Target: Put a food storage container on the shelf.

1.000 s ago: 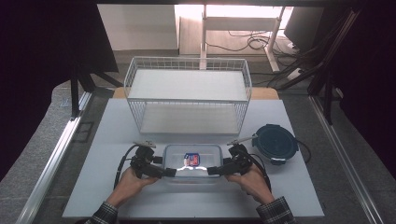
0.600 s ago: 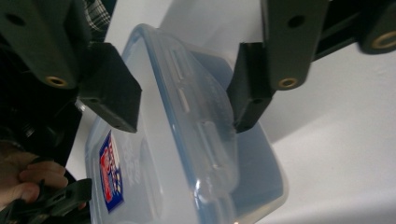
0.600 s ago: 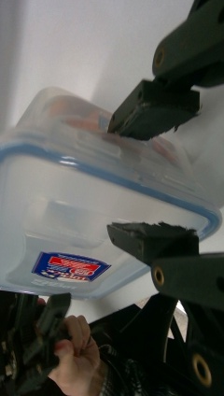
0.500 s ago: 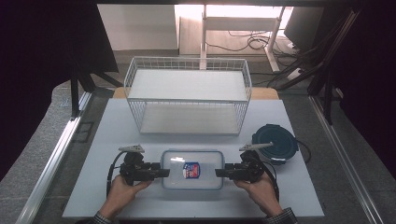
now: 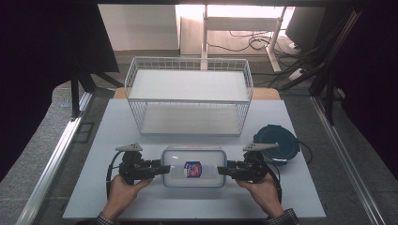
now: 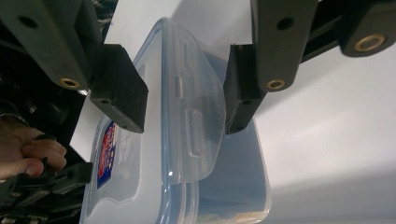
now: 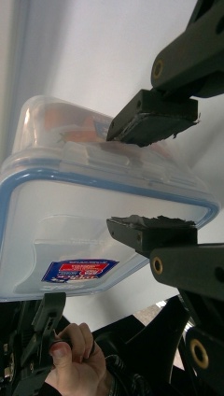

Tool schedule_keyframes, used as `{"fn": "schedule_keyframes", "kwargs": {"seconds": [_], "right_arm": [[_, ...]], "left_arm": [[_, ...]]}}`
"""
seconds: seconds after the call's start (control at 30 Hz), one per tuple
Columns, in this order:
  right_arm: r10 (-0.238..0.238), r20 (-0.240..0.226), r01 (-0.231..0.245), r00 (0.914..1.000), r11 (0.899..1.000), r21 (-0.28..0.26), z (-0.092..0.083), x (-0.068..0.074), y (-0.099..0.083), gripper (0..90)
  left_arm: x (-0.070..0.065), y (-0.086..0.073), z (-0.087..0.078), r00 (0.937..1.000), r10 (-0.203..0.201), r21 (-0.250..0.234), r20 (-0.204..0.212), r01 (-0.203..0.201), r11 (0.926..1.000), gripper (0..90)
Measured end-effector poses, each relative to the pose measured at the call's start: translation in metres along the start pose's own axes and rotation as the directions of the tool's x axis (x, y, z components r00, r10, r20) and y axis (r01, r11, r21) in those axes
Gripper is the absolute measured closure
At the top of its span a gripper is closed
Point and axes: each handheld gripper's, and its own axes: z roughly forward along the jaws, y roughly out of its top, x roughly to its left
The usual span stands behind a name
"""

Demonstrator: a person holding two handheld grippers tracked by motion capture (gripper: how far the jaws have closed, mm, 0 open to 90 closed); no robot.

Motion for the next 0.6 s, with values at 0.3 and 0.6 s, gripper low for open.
{"fn": "schedule_keyframes", "kwargs": {"seconds": [0.3,0.6], "right_arm": [[-0.027,-0.012,0.027,0.9995,0.999,-0.042,-0.010,0.002,0.021,52.6],[-0.076,-0.015,0.074,0.9970,0.993,-0.093,-0.024,0.005,0.064,52.6]], "left_arm": [[-0.002,0.026,-0.014,0.9994,0.022,-0.044,0.028,-0.020,0.9988,53.0],[-0.008,0.068,-0.033,0.9977,0.064,-0.096,0.025,-0.061,0.9935,53.9]]}}
